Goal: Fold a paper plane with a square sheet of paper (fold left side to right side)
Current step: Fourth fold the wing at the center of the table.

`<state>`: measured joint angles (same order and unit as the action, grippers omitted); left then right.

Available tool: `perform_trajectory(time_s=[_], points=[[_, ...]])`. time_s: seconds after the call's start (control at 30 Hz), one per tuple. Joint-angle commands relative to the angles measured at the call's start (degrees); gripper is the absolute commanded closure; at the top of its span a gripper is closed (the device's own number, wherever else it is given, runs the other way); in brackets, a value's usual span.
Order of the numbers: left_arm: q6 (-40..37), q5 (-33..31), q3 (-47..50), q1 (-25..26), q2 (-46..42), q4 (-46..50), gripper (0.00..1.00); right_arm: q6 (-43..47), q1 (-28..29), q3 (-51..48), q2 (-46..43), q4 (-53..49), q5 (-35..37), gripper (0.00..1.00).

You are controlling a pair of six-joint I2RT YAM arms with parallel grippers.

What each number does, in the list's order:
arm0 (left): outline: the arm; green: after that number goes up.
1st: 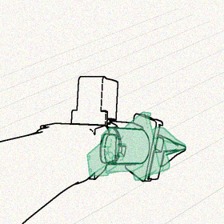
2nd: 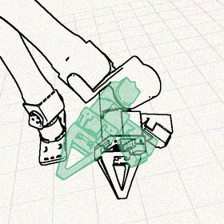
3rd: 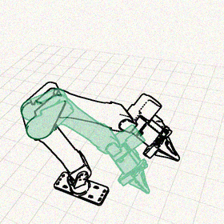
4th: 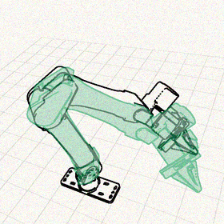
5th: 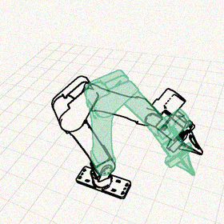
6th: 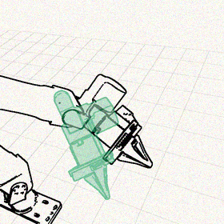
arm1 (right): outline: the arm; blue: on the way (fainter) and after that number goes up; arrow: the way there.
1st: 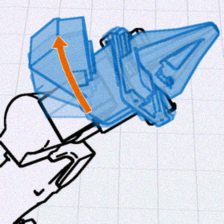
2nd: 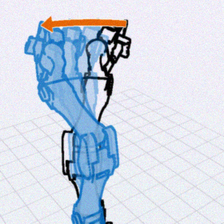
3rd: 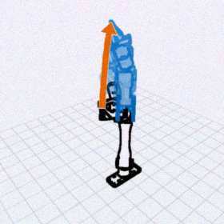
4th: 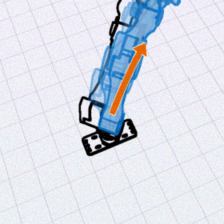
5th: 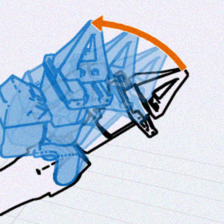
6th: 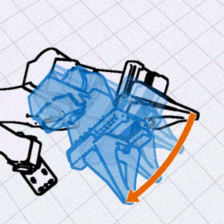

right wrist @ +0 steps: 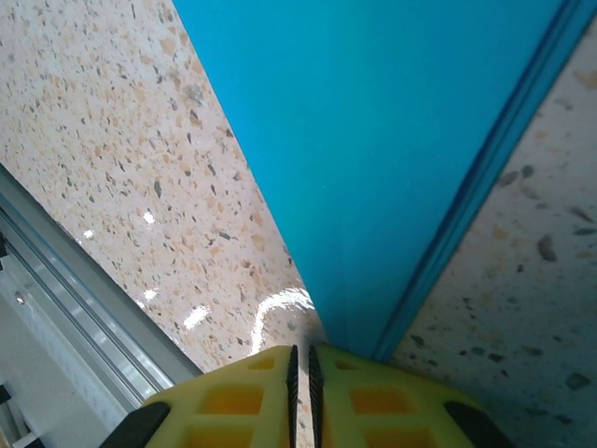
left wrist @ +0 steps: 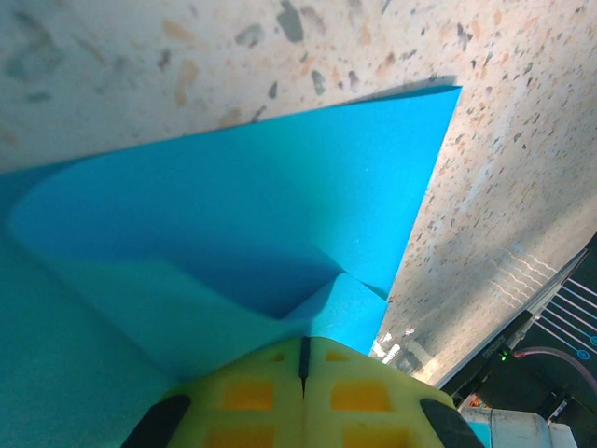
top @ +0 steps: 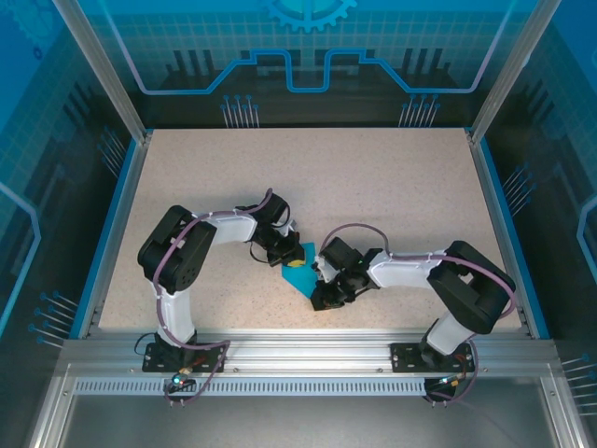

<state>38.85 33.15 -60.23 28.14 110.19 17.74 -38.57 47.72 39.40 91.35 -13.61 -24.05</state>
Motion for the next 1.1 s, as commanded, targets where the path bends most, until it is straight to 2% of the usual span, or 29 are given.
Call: perform_trajectory(time_s=[0.0, 0.23, 0.4, 0.67, 1.07], points=[[-0.4, -6.8, 1.3, -0.1, 3.3, 5.3, 1.0, -0.1, 0.7, -1.1, -2.2, -5.8, -0.3, 0.86], [-0.1, -6.6, 1.3, 0.0, 2.9, 5.1, 1.0, -0.4, -2.3, 1.4, -7.8, -1.3, -3.4, 0.86], [0.1, -6.4, 1.3, 0.0, 2.8, 5.0, 1.0, -0.8, -4.5, 4.2, -3.1, 1.2, -2.6, 0.88], [0.1, -6.3, 1.2, 0.2, 2.9, 5.0, 1.0, -1.5, -5.0, 5.7, 3.5, 2.6, -0.3, 0.92], [-0.8, -5.9, 0.5, 0.2, 1.5, 4.9, 1.0, -2.1, -5.5, 1.5, 5.7, -0.6, 2.8, 0.96]])
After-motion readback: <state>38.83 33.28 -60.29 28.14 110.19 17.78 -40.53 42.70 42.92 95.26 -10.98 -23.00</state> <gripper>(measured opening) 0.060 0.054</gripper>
